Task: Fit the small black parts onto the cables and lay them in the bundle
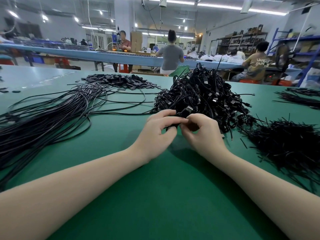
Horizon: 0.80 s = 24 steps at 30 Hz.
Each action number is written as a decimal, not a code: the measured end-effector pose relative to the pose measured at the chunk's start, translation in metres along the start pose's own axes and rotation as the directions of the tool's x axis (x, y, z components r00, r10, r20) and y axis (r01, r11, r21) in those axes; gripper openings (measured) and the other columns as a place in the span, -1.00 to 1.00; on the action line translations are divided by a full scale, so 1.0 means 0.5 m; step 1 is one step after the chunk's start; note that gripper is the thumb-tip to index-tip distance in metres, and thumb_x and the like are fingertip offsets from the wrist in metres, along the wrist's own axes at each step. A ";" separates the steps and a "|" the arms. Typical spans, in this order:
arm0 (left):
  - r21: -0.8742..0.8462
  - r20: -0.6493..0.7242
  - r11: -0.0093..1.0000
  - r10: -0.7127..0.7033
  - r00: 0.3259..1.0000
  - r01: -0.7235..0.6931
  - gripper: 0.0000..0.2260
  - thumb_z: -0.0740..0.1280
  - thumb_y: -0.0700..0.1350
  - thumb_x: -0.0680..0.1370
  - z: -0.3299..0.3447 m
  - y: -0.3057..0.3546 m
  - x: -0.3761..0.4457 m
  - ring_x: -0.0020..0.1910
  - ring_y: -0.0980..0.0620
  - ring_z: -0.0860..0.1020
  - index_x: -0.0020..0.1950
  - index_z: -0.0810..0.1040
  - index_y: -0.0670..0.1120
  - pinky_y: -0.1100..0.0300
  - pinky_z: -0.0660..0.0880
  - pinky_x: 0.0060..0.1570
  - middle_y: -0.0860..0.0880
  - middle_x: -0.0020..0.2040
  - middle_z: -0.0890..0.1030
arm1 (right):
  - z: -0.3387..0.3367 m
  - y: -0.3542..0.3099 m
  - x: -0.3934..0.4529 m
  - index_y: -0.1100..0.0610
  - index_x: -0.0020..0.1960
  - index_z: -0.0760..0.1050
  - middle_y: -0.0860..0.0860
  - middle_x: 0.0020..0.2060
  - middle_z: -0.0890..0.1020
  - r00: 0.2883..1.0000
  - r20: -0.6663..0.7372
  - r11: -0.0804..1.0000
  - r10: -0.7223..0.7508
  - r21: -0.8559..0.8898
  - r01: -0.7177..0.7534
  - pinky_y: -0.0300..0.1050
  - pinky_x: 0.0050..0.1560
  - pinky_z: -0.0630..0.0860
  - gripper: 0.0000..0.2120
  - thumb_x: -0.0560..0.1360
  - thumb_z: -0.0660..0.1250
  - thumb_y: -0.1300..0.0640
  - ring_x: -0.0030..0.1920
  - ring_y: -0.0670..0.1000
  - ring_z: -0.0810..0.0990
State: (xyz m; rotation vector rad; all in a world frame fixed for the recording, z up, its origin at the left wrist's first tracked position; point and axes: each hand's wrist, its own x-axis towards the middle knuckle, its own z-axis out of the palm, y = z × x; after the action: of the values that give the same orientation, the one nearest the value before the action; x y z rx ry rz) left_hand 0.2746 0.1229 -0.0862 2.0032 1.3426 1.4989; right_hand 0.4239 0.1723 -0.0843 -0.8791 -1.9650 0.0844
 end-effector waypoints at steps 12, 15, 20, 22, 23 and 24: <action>-0.427 0.172 0.832 -0.311 0.935 0.355 -0.60 0.18 -0.44 0.53 -0.017 -0.028 0.017 -0.27 0.07 0.56 0.25 0.55 -0.09 0.30 0.49 -0.12 -0.12 -0.19 0.60 | -0.013 -0.003 0.004 0.25 -0.21 0.58 0.02 -0.30 0.59 0.982 -0.003 0.981 -0.191 0.031 0.191 -0.13 -0.19 0.48 -0.94 0.42 0.41 0.36 -0.23 -0.03 0.52; -0.479 0.252 0.827 -0.189 0.949 0.292 -0.62 0.30 -0.42 0.51 -0.025 -0.031 0.008 -0.03 0.06 0.60 0.29 0.49 -0.15 0.25 0.52 0.11 -0.10 -0.01 0.63 | -0.009 -0.003 0.004 0.25 -0.20 0.58 0.02 -0.30 0.58 0.985 -0.027 0.984 -0.169 0.060 0.170 -0.18 -0.19 0.47 -0.94 0.41 0.40 0.37 -0.24 -0.05 0.50; -0.321 0.103 0.890 -0.306 0.946 0.323 -0.93 0.39 -0.02 0.52 -0.010 -0.021 0.015 -0.19 0.19 0.52 -0.12 0.66 0.05 0.17 0.52 -0.10 0.12 -0.19 0.62 | -0.005 -0.006 0.001 0.25 -0.21 0.57 0.01 -0.30 0.57 0.976 -0.098 0.979 -0.195 0.042 0.200 -0.18 -0.19 0.49 -0.93 0.42 0.39 0.38 -0.24 -0.04 0.51; -0.297 0.116 0.869 -0.379 0.918 0.396 -0.79 0.34 0.09 0.54 -0.008 -0.025 0.019 -0.18 0.19 0.56 -0.16 0.65 0.00 0.21 0.53 -0.16 0.13 -0.23 0.65 | -0.006 -0.010 0.000 0.27 -0.21 0.57 0.04 -0.31 0.58 0.971 -0.103 0.975 -0.218 0.020 0.221 -0.09 -0.20 0.49 -0.94 0.44 0.38 0.35 -0.25 0.02 0.53; -0.287 0.125 0.869 -0.384 0.915 0.403 -0.70 0.31 0.12 0.55 -0.009 -0.025 0.020 -0.20 0.13 0.57 -0.19 0.64 -0.07 0.22 0.50 -0.21 0.07 -0.24 0.65 | -0.006 -0.012 0.000 0.27 -0.21 0.56 0.05 -0.31 0.57 0.965 -0.101 0.970 -0.240 0.002 0.242 -0.06 -0.21 0.49 -0.94 0.44 0.37 0.35 -0.24 0.05 0.53; -0.283 0.123 0.872 -0.381 0.916 0.400 -0.61 0.28 0.13 0.56 -0.011 -0.023 0.020 -0.26 0.08 0.55 -0.22 0.61 -0.16 0.21 0.46 -0.25 0.01 -0.27 0.64 | -0.006 -0.014 -0.001 0.28 -0.21 0.56 0.06 -0.30 0.57 0.958 -0.100 0.963 -0.268 -0.020 0.268 -0.04 -0.21 0.49 -0.94 0.44 0.37 0.35 -0.24 0.07 0.54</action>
State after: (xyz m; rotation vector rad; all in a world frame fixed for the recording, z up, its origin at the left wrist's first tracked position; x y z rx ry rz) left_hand 0.2641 0.1356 -0.0860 1.4698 1.3030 1.3418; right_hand 0.4225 0.1660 -0.0801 -0.6011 -1.9700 -0.1225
